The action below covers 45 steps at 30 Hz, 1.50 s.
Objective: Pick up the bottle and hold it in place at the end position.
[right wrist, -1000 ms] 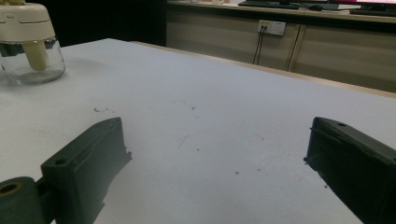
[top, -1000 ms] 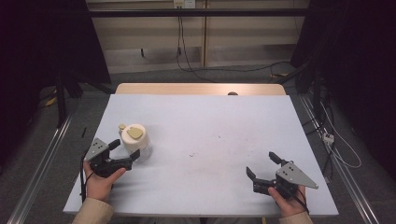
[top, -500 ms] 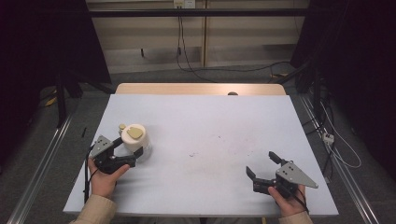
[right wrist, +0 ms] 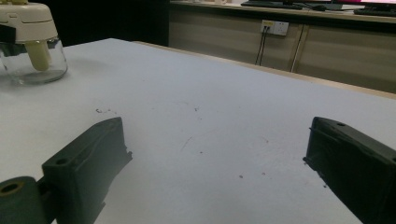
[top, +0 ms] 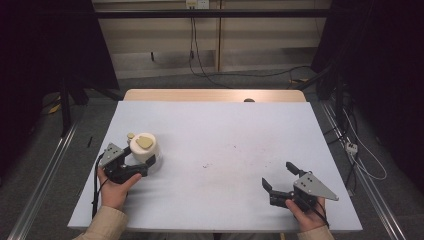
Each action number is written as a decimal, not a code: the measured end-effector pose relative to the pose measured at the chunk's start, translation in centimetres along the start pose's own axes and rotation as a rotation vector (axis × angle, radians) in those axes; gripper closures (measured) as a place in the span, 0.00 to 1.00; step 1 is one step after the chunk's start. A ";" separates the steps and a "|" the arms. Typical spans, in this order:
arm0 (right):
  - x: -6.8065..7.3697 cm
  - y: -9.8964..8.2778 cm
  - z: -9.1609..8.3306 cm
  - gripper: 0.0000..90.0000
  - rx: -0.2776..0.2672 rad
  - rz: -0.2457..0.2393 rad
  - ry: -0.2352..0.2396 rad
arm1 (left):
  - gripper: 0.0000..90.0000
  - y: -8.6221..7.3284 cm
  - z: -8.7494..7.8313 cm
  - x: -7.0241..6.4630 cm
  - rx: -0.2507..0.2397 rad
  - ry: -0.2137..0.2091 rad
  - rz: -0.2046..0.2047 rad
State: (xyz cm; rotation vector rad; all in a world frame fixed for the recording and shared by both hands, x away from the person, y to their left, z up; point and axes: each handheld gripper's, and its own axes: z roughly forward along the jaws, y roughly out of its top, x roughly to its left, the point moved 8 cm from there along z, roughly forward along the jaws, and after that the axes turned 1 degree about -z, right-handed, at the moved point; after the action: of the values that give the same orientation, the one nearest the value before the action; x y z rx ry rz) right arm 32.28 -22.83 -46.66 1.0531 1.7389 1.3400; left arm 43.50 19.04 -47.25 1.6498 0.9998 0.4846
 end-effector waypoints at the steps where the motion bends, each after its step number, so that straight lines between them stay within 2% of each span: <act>1: 0.0 0.0 0.0 0.05 0.001 0.000 -0.001 | 0.04 0.0 0.1 0.1 0.001 0.001 0.009; 12: 0.0 0.0 -0.1 0.05 0.001 0.002 0.000 | 0.03 0.0 1.3 0.1 0.009 0.008 0.010; 21: 0.0 0.0 -0.1 0.05 0.000 0.004 0.000 | 0.03 0.1 2.2 0.1 -0.007 0.010 0.004; 28: 0.0 0.0 -0.1 0.05 0.001 0.002 0.000 | 0.04 0.2 2.6 0.1 -0.013 0.021 0.030; 31: 0.0 0.0 -0.1 0.05 0.000 0.003 0.001 | 0.04 0.3 2.7 0.0 -0.019 0.025 0.026; 38: 0.0 0.0 -0.1 0.05 -0.001 0.002 0.002 | 0.06 0.5 2.6 0.0 -0.017 0.035 0.045; 45: 0.0 0.0 -0.2 0.05 -0.003 0.002 0.003 | 0.06 0.7 2.4 0.2 -0.016 0.043 0.010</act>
State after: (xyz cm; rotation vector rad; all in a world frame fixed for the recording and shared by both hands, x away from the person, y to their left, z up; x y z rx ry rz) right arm 32.13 -22.89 -46.60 1.0527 1.7381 1.3455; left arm 45.61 17.75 -47.40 1.6366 1.0173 0.5359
